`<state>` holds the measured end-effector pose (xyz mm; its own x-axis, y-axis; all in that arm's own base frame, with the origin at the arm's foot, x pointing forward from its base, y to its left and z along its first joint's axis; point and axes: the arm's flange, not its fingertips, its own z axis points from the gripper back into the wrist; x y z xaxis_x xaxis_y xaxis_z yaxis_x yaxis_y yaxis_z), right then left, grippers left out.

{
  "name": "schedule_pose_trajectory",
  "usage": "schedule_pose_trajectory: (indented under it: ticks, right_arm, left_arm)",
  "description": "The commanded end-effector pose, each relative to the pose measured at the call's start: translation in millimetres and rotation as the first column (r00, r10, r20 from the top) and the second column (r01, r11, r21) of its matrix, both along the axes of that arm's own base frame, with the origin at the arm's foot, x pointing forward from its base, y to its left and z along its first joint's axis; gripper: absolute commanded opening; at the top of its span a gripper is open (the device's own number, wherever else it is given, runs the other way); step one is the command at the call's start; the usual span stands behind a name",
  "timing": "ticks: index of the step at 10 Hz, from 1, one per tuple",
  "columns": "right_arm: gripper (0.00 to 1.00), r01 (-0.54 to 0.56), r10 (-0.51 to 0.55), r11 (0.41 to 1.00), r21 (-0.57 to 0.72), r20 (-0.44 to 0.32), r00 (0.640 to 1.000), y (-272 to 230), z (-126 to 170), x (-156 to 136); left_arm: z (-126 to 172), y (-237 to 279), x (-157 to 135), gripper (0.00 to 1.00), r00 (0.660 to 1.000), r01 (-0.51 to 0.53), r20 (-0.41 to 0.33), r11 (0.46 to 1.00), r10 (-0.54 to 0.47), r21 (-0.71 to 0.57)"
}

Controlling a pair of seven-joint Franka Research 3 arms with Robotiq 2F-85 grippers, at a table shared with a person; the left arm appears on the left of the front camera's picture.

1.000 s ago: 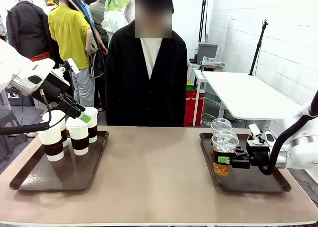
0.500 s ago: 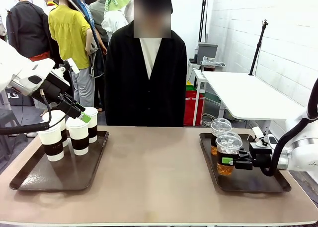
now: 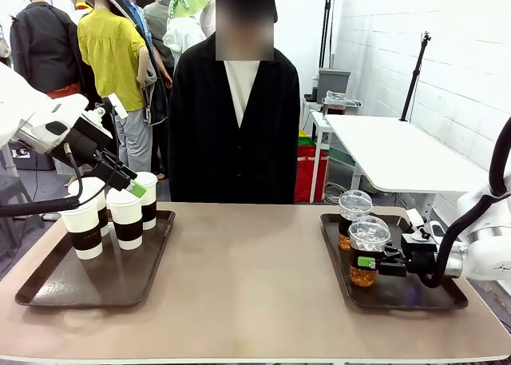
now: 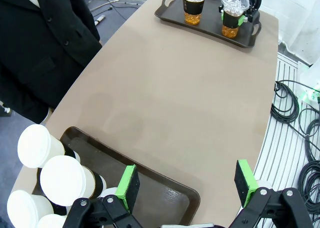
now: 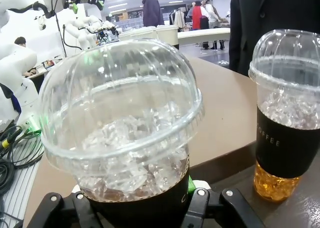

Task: Distribute the coffee onto the tray.
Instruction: Pick up another iced Americano from the middle of the table and place it on the right Handle tray.

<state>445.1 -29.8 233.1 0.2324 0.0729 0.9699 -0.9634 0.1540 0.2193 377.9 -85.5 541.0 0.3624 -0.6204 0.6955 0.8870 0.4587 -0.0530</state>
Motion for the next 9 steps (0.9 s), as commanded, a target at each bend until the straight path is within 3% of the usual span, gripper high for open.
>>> schedule_pose_trajectory:
  ticks: [1,3,4,5,6,9]
  right_arm:
    - [0.62,-0.001,0.001,1.000,0.025,0.017,1.000,0.4,0.6,6.5]
    - [0.62,0.003,-0.002,1.000,0.013,-0.007,1.000,4.7,1.5,6.7]
    - [0.72,0.001,-0.001,1.000,0.015,-0.016,1.000,5.0,-0.2,5.7]
    - [0.92,0.001,-0.001,1.000,0.012,-0.027,1.000,5.5,-2.0,4.7]
    - [1.00,0.002,-0.002,1.000,0.008,-0.037,0.999,5.7,-2.2,3.8]
    - [1.00,0.019,-0.019,1.000,-0.005,-0.056,0.998,2.1,-0.6,-3.9]
  left_arm:
    - [-1.2,1.1,1.4,1.00,1.000,0.021,0.007,1.000,-0.020,-0.021]
    - [-1.2,1.1,1.4,1.00,1.000,0.021,0.007,1.000,-0.020,-0.021]
    - [-1.2,1.1,1.4,1.00,1.000,0.021,0.007,1.000,-0.020,-0.021]
    - [-1.2,1.1,1.4,1.00,1.000,0.021,0.007,1.000,-0.020,-0.021]
    - [-1.2,1.1,1.4,1.00,1.000,0.021,0.007,1.000,-0.020,-0.021]
    - [-1.2,1.1,1.4,1.00,1.000,0.021,0.007,1.000,-0.020,-0.021]
